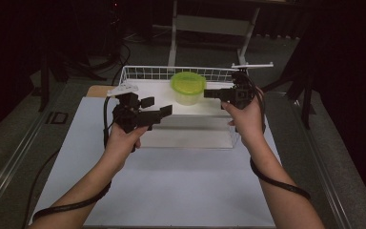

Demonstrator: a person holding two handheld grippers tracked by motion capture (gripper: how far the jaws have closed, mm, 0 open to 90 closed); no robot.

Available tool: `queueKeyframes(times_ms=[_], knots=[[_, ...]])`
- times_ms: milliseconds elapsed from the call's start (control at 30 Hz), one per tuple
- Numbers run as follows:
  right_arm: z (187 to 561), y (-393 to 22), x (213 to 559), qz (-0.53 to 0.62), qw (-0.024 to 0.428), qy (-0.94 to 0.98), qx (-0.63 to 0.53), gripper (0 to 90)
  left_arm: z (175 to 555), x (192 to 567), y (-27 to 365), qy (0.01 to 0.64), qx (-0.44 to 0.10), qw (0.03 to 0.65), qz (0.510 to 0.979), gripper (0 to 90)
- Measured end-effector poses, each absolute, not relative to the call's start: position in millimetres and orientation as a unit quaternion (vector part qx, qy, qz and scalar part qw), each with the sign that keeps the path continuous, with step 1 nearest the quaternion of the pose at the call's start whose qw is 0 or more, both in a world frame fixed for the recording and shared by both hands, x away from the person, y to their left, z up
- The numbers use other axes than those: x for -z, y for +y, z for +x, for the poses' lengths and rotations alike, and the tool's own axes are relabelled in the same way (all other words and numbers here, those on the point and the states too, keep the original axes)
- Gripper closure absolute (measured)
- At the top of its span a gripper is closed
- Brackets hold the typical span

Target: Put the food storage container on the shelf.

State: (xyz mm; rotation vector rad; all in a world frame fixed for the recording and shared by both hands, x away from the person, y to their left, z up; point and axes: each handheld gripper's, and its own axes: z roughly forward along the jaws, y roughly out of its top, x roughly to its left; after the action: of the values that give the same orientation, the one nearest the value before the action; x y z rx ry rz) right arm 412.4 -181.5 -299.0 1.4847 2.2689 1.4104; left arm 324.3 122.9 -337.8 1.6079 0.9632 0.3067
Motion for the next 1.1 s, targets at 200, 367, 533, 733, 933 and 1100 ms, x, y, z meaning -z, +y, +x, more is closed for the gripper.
queueKeyframes(times_ms=[200,367,533,733,933,1100], knots=[[406,-166,317,0.471,0.034,0.761,-0.444,89.9,295,367,126,0.375,-0.184,0.583,0.697,0.3],[409,-154,326,0.472,0.024,0.762,-0.443,89.8,278,388,127,0.368,-0.174,0.595,0.693,0.3],[416,-155,328,0.484,0.025,0.752,-0.447,89.6,266,393,131,0.364,-0.173,0.616,0.677,0.4],[428,-162,332,0.506,0.034,0.738,-0.446,88.0,262,394,131,0.353,-0.175,0.617,0.682,0.4],[419,-163,331,0.496,0.041,0.742,-0.450,77.5,259,395,130,0.341,-0.185,0.607,0.694,0.4],[397,-162,322,0.457,0.076,0.762,-0.451,62.1,257,392,129,0.323,-0.186,0.600,0.708,0.4]])
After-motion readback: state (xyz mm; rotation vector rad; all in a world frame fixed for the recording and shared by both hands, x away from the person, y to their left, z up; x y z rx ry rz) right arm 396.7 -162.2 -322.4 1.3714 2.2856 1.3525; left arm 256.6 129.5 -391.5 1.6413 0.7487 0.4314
